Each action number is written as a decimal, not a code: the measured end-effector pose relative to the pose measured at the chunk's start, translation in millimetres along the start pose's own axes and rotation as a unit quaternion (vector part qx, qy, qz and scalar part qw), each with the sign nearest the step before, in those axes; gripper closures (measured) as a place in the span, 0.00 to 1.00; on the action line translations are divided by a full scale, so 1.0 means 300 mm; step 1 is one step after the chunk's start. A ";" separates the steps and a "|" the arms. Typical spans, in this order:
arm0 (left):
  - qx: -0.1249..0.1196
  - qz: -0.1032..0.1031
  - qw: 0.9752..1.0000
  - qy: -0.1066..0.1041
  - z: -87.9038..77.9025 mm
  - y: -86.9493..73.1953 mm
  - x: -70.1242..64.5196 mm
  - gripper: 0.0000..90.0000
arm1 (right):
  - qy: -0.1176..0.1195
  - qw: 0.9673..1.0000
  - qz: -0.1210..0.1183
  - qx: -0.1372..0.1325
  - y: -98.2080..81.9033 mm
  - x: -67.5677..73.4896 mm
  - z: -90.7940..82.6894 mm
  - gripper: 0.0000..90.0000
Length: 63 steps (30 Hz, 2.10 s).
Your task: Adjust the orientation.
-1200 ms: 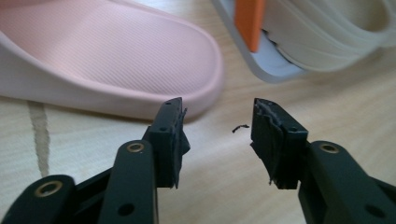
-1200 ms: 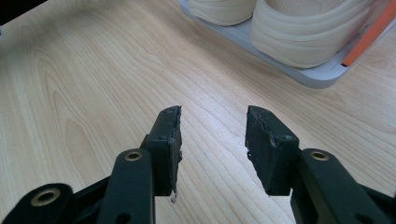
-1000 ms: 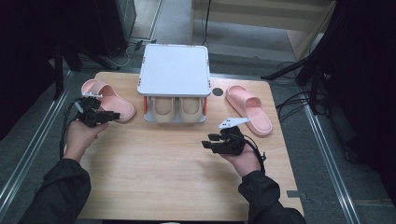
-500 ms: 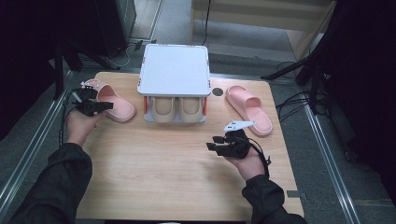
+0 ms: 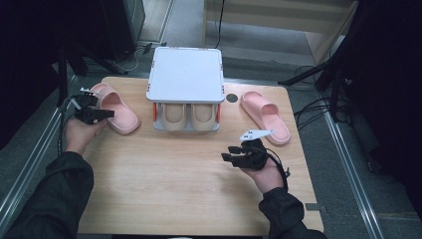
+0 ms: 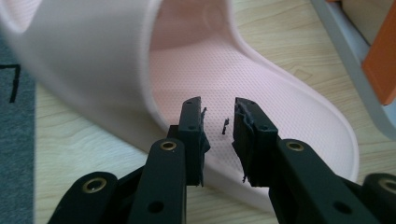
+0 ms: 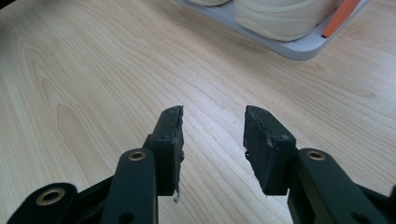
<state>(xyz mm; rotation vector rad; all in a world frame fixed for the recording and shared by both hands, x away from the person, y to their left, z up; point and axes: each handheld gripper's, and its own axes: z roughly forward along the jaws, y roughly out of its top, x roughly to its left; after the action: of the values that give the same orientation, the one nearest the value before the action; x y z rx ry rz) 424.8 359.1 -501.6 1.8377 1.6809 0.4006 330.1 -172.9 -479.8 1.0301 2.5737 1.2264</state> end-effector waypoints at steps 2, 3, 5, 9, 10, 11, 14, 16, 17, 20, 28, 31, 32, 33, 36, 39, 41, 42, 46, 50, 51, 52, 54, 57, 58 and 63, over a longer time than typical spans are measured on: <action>-0.001 -0.008 1.000 0.000 -0.011 -0.006 0.024 0.80 | 0.000 1.000 0.001 0.003 0.000 0.000 0.001 0.65; -0.001 -0.008 1.000 0.000 -0.011 -0.006 0.024 0.80 | 0.000 1.000 0.001 0.003 0.000 0.000 0.001 0.65; -0.001 -0.014 1.000 0.004 -0.018 -0.010 0.041 0.80 | 0.000 1.000 -0.001 0.003 0.000 0.000 0.002 0.65; 0.001 -0.013 1.000 0.001 -0.028 -0.016 0.055 0.80 | -0.001 1.000 0.002 0.005 0.000 0.001 0.003 0.65; 0.001 -0.014 1.000 0.000 -0.031 -0.016 0.054 0.78 | -0.001 1.000 0.002 0.005 0.000 -0.001 0.005 0.65; 0.000 -0.013 1.000 -0.001 -0.033 -0.015 0.051 0.78 | -0.001 1.000 0.002 0.005 0.000 -0.001 0.005 0.65; 0.001 -0.010 1.000 -0.005 -0.056 -0.013 0.044 0.74 | -0.002 1.000 0.002 0.004 0.001 -0.001 0.004 0.65; 0.000 -0.007 1.000 -0.004 -0.072 -0.011 0.042 0.68 | -0.003 1.000 0.003 0.004 0.000 -0.003 0.002 0.65; -0.003 -0.008 1.000 -0.003 -0.082 -0.010 0.042 0.68 | -0.003 1.000 0.003 0.004 0.000 -0.003 0.002 0.65; -0.011 -0.017 1.000 0.007 -0.106 -0.008 0.055 0.63 | -0.002 1.000 0.002 0.004 0.000 -0.003 0.002 0.64; -0.002 -0.051 0.999 0.018 -0.074 -0.004 0.116 0.57 | -0.002 1.000 0.003 0.003 0.002 -0.003 0.003 0.64; -0.002 -0.062 0.998 0.015 -0.045 0.002 0.123 0.55 | -0.004 1.000 0.004 0.003 0.002 -0.005 0.004 0.64; 0.001 -0.066 0.998 0.013 -0.035 0.006 0.126 0.55 | -0.004 1.000 0.005 0.005 0.002 -0.007 0.008 0.64; 0.001 -0.069 0.998 0.013 -0.027 0.008 0.127 0.55 | -0.004 1.000 0.005 0.005 0.002 -0.007 0.008 0.64; 0.001 -0.070 0.997 0.016 -0.003 0.015 0.124 0.54 | -0.005 1.000 0.005 0.008 0.002 -0.006 0.013 0.64; -0.002 -0.071 0.997 0.031 0.008 0.022 0.126 0.61 | -0.004 1.000 0.004 0.009 0.003 -0.006 0.016 0.64; -0.004 -0.078 0.996 0.034 0.011 0.024 0.134 0.65 | -0.004 1.000 0.003 0.009 0.003 -0.005 0.016 0.64; -0.003 -0.080 0.996 0.038 0.009 0.025 0.139 0.70 | -0.006 1.000 0.003 0.010 0.003 -0.004 0.014 0.64; 0.008 -0.085 0.995 0.044 0.002 0.026 0.137 0.80 | -0.004 1.000 0.003 0.005 0.002 -0.006 0.009 0.64; 0.007 -0.068 0.996 0.066 -0.005 0.026 0.125 0.90 | -0.006 1.000 0.004 0.006 0.001 -0.008 0.007 0.64; 0.010 -0.060 0.996 0.070 -0.007 0.026 0.122 0.93 | -0.006 1.000 0.004 0.005 0.002 -0.008 0.006 0.64; 0.012 -0.066 0.996 0.056 -0.009 0.025 0.125 0.94 | -0.006 1.000 0.004 0.004 0.002 -0.008 0.005 0.64; 0.017 -0.060 0.996 0.063 -0.013 0.026 0.116 0.94 | -0.007 1.000 0.003 0.003 0.002 -0.008 0.004 0.64; 0.021 -0.063 0.996 0.059 -0.020 0.026 0.109 0.94 | -0.008 1.000 0.005 0.005 0.003 -0.011 0.005 0.64; 0.022 -0.062 0.996 0.054 -0.025 0.026 0.106 0.94 | -0.009 1.000 0.005 0.004 0.003 -0.012 0.005 0.64; 0.015 -0.047 0.997 0.051 -0.068 0.019 0.074 0.94 | -0.010 1.000 0.008 0.003 0.003 -0.015 0.002 0.64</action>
<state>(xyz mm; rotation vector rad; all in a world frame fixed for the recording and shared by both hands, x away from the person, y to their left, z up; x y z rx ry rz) 420.6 385.2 -486.4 1.7774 1.8443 0.4375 334.3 -174.8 -480.4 1.0599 2.5612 1.2051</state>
